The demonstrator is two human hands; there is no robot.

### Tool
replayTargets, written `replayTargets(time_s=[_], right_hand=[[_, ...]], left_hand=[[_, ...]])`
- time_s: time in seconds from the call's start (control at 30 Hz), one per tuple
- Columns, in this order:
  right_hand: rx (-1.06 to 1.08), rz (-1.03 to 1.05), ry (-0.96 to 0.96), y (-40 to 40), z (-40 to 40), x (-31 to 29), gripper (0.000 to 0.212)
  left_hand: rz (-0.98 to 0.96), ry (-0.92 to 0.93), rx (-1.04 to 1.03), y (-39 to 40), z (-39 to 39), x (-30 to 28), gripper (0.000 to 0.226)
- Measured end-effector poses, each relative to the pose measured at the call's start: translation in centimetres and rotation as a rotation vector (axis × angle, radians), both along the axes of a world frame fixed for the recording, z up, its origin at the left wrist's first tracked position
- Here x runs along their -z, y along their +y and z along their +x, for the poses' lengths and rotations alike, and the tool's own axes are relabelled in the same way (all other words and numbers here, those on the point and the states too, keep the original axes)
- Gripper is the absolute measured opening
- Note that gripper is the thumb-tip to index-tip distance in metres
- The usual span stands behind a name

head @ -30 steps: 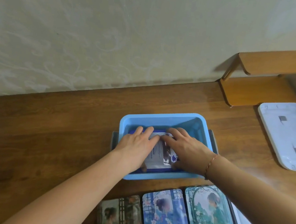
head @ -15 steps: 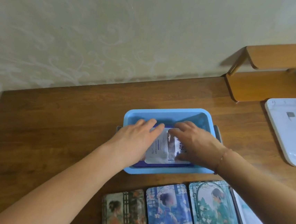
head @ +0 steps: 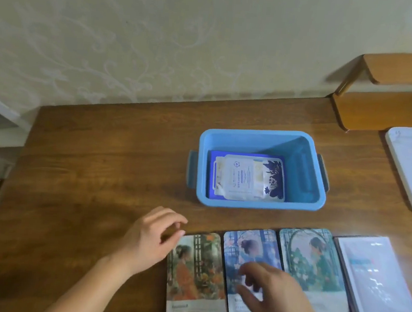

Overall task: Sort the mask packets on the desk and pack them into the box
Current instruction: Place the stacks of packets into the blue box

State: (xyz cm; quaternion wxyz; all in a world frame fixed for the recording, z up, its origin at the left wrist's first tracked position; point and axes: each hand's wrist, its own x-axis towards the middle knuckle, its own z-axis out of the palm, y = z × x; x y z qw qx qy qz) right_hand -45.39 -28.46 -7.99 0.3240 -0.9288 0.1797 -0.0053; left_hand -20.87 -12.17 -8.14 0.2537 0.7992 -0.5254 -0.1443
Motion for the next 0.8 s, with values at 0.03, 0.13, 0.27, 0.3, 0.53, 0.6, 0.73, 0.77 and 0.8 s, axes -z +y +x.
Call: replayTargets(time_s=[0.03,0.13,0.27,0.3,0.53,0.6,0.73,0.77,0.8], right_hand=[[-0.134,-0.122,0.022,0.8,-0.1,0.8,0.024],[-0.426,-0.316,-0.041,3.1,0.2,2.6,0.038],[-0.622,-0.486,-0.040,5.4,0.6,4.3,0.030],[-0.604,-0.513,-0.063,5.8,0.6,4.6,0.022],[-0.473,-0.548,-0.175,6.7,0.5,6.2,0.009],[-0.476,-0.542,-0.165,6.5,0.3,6.4,0.008],[-0.499,-0.527,-0.126,6.3,0.2,6.0,0.009],[-0.505,-0.522,-0.113,6.2,0.2,6.0,0.010],[-0.507,-0.519,-0.104,6.1,0.2,6.0,0.012]], left_hand=[[0.116,0.023,0.011,0.2,-0.4,0.6,0.033],[0.311,0.078,0.019,-0.3,-1.3,1.8,0.054],[0.402,0.058,0.005,-1.2,-2.2,1.9,0.053],[0.423,0.059,0.008,-1.3,-2.4,1.9,0.051],[0.587,0.083,0.014,-2.9,-3.3,1.7,0.047],[0.649,0.166,0.020,-3.5,-2.8,1.2,0.046],[0.786,0.341,0.104,-3.8,-0.9,0.1,0.037],[0.813,0.390,0.125,-3.7,-0.6,-0.1,0.038],[0.839,0.442,0.140,-3.6,-0.4,-0.3,0.042]])
